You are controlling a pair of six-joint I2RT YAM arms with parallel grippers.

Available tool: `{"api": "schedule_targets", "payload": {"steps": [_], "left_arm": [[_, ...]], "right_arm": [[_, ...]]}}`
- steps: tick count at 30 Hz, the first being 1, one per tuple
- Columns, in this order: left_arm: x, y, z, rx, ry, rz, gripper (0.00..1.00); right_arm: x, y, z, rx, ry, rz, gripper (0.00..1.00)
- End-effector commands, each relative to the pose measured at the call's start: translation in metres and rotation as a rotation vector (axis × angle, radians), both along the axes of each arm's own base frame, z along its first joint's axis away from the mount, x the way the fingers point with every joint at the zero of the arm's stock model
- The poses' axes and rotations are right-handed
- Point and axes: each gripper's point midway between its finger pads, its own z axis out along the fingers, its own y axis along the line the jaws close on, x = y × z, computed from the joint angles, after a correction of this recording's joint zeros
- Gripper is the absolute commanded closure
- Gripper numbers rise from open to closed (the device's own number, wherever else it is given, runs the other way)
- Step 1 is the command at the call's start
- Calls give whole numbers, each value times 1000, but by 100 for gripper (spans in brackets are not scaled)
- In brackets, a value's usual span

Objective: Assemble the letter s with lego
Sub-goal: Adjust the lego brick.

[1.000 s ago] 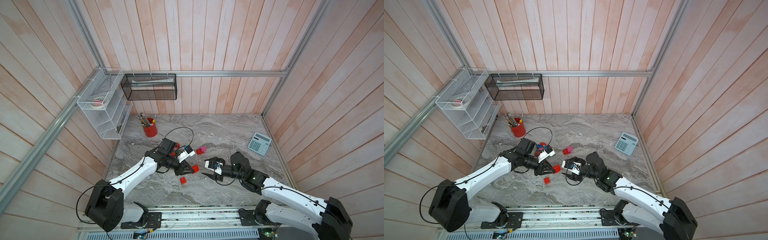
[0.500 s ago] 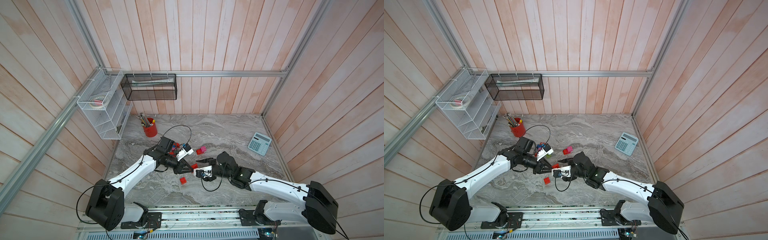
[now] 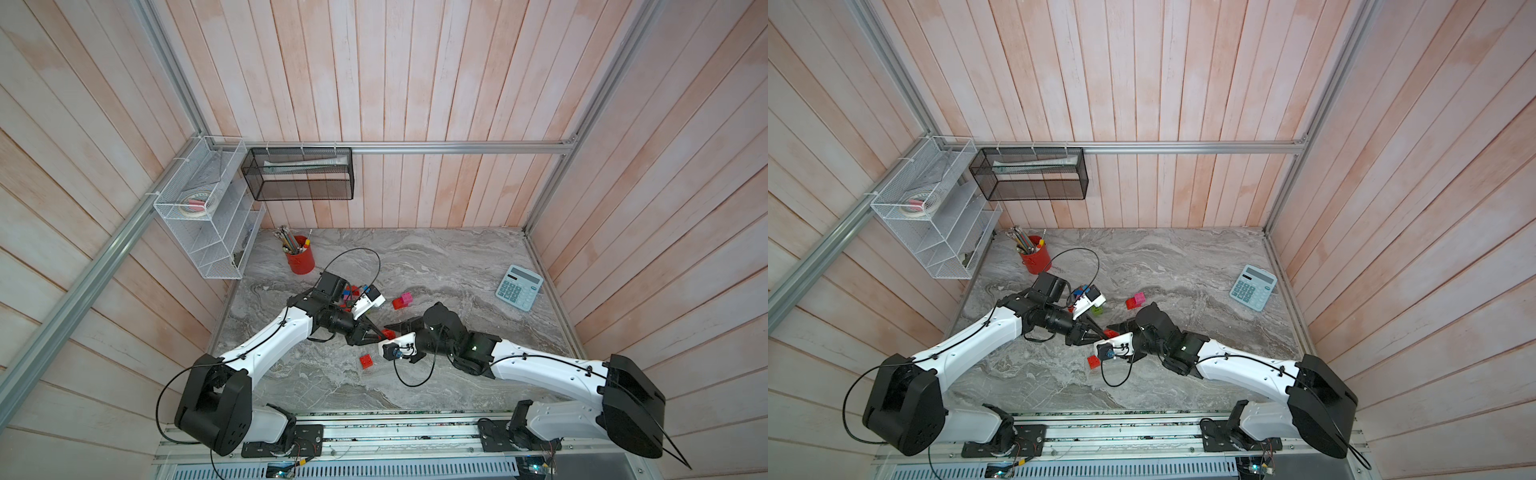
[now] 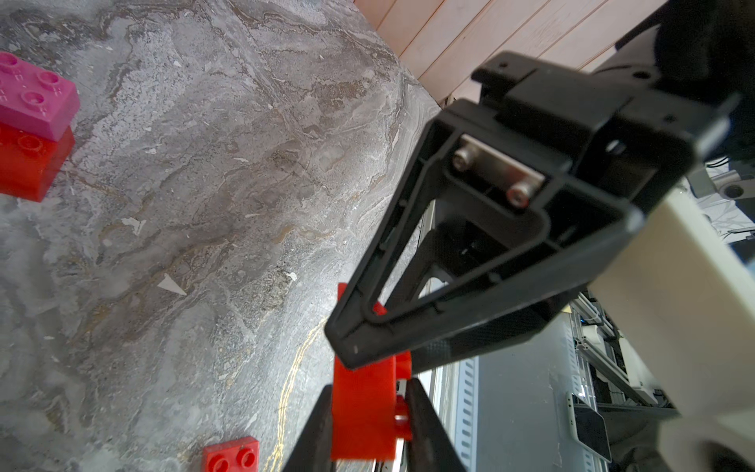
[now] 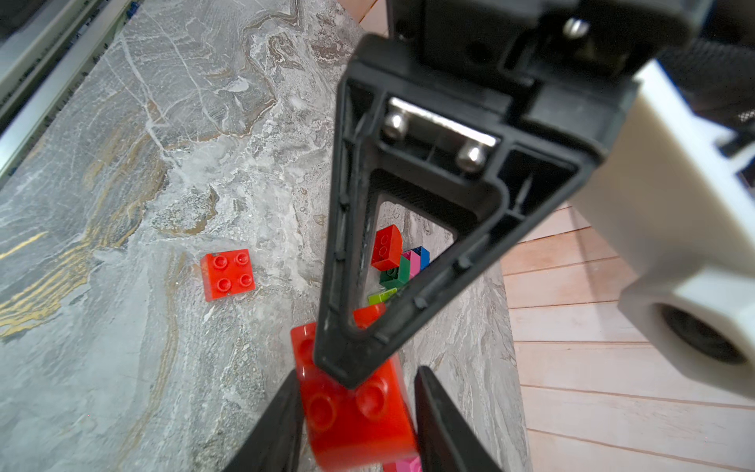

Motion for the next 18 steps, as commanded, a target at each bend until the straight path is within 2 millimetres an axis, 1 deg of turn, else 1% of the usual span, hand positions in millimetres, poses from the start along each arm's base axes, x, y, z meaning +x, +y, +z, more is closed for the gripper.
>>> {"api": "schedule_targets", "payload": {"steps": [1,5,7,8,10,12,14,18], "left_arm": [[4,-3,13,-46,-14,-6,77],[4,-2,15,-51,-14,0,73],[5,-1,15,-50,-16,9,68],[6,-1,15,-45,-20,14,61],[8,1,17,-35,-35,22,54],[12,4,18,-13,-71,45,38],[17,8,24,-1,-116,71,28],[26,18,38,-5,-189,140,17]], "right_arm": [[0,6,9,8,1,5,62],[1,6,9,1,10,-1,69],[1,7,9,-2,20,-4,71],[0,7,10,1,27,-5,72],[0,7,10,-1,44,-12,73],[-1,5,6,-10,77,-25,74],[-3,2,-1,-15,115,-42,74],[-10,-3,-16,-25,216,-74,74]]}}
